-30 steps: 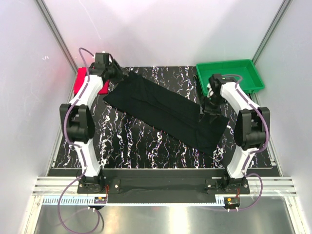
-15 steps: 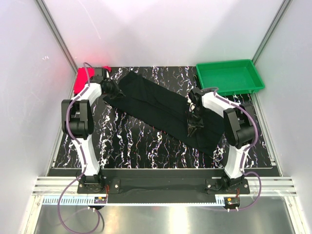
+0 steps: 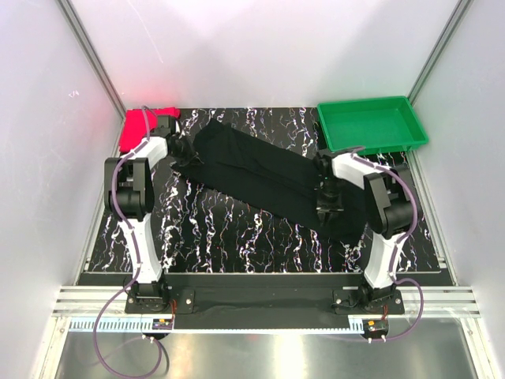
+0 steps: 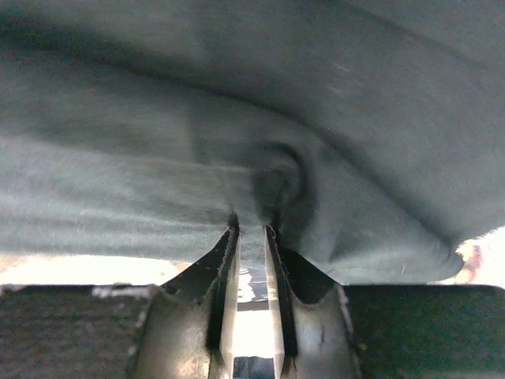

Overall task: Fold and stack the t-shirts
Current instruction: Fold the tshirt

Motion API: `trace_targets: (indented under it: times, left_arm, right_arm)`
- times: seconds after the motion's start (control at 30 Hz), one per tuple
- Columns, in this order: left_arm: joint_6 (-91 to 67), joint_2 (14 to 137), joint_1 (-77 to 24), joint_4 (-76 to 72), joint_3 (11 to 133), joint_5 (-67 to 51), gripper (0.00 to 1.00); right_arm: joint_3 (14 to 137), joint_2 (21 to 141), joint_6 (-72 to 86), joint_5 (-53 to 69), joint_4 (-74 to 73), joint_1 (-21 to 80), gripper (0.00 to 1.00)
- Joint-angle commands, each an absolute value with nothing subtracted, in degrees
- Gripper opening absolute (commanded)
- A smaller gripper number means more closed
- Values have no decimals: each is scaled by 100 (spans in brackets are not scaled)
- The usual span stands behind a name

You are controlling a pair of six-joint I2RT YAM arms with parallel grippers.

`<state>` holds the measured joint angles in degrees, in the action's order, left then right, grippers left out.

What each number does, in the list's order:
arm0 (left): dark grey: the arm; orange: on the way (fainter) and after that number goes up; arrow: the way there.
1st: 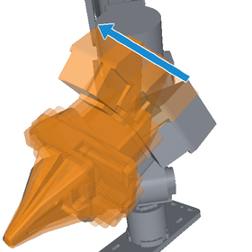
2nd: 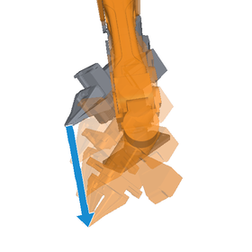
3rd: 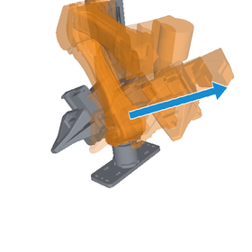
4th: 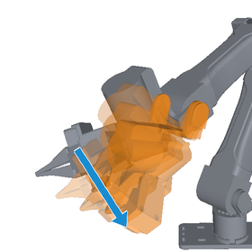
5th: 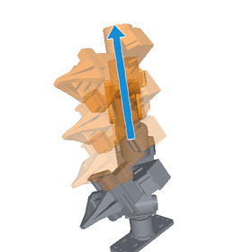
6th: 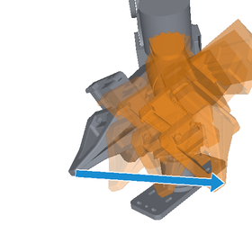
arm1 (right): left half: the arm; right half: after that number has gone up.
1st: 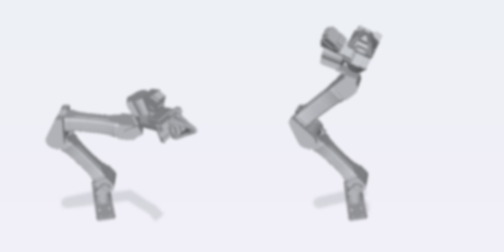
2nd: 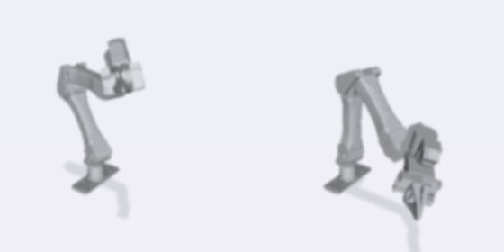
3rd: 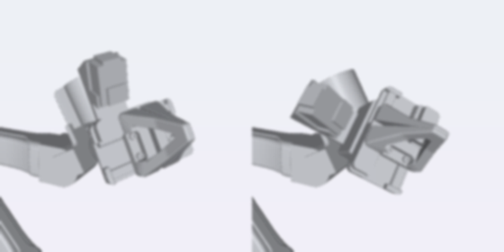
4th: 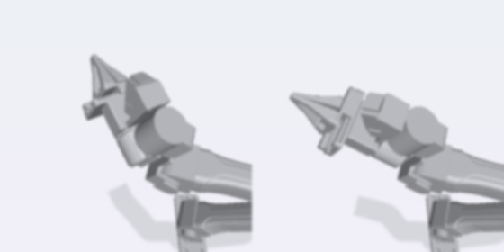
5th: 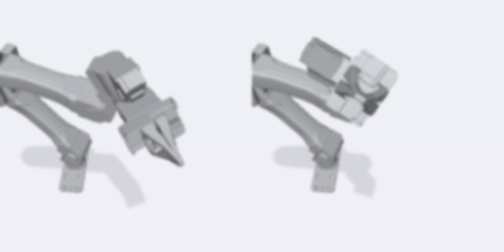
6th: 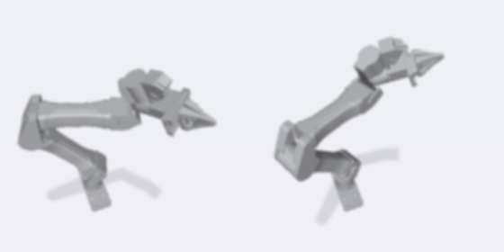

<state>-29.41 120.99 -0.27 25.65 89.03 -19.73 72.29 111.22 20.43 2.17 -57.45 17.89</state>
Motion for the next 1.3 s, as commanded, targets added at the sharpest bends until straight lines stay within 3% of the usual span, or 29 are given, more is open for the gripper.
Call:
trace_targets:
  times: [0.0,0.17,0.23,0.47,0.67,0.83,0.93,1.27]
  left_arm:
    - [-2804,12129,149,2505,9105,-2074,19]
    - [-2795,12234,193,2610,9246,-2170,17]
    - [-2795,12252,193,2619,9281,-2171,17]
    - [-3110,11945,193,2663,9097,-2460,15]
    - [-3427,11154,26,2348,8307,-2514,24]
    - [-3682,11486,-193,2180,8068,-2742,23]
    - [-3657,11558,-211,2197,8007,-2541,20]
    - [-3341,11681,-193,2549,8121,-2040,18]
  right_arm:
    - [7207,10942,2004,-984,-5950,1276,26]
    - [7365,10714,1934,-1195,-6126,879,31]
    - [7409,10626,1977,-1151,-6108,870,40]
    - [7612,10618,1942,-862,-6205,765,41]
    - [7576,10599,1793,-844,-6196,668,42]
    - [7647,10740,1810,-475,-6109,650,49]
    - [7629,10915,1819,-763,-5968,581,59]
    - [8814,11083,1934,-2504,-5950,-377,63]
